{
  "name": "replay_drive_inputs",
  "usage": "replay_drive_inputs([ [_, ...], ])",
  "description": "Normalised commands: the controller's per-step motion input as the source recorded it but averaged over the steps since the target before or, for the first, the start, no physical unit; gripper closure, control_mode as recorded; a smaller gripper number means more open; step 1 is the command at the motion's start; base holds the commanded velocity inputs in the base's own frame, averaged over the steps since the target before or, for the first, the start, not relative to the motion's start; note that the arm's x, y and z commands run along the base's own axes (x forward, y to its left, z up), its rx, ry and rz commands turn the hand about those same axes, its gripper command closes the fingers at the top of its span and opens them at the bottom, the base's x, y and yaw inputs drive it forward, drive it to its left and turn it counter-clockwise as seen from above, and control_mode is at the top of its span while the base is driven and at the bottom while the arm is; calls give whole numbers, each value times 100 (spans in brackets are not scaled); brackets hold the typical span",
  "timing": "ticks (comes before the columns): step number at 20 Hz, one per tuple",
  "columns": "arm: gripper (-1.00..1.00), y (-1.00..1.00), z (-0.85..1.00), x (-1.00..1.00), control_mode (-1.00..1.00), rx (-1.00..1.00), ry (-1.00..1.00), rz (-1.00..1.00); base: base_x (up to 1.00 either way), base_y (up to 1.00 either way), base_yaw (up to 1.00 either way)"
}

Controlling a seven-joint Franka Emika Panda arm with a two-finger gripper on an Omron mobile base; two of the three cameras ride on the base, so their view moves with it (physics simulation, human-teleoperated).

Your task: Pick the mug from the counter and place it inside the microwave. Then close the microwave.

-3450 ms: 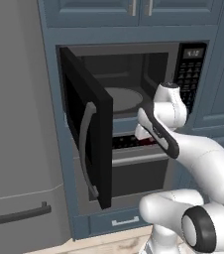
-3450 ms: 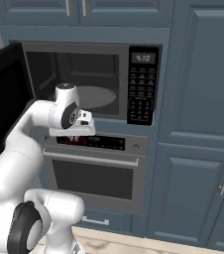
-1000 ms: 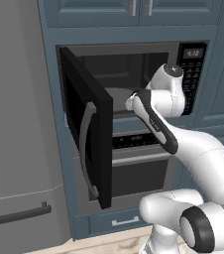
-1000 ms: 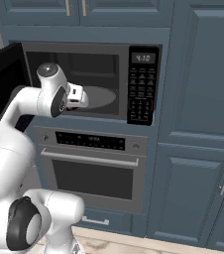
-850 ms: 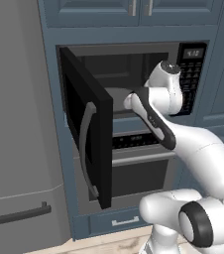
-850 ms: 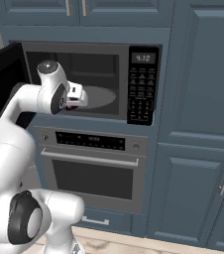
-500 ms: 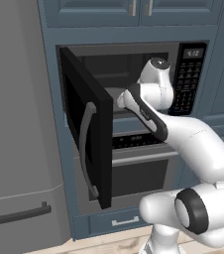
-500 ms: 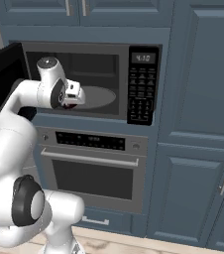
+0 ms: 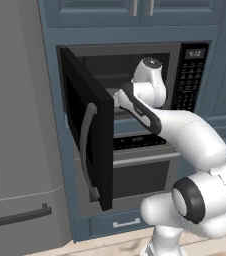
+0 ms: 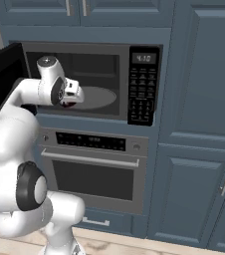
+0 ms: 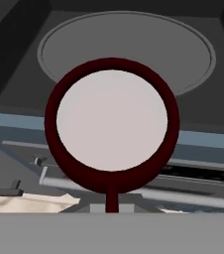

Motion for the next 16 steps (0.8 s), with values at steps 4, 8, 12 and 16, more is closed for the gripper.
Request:
replay_drive_inputs([
  [4, 100, 0, -15, 30, -100, 0, 0, -2, 0, 0, 0],
  [8, 100, 0, -19, 20, -100, 0, 0, -1, 0, 0, 0],
  [12, 100, 0, -13, 22, -100, 0, 0, 0, 0, 0, 0],
  [16, 100, 0, 0, 27, -100, 0, 0, 0, 0, 0, 0],
])
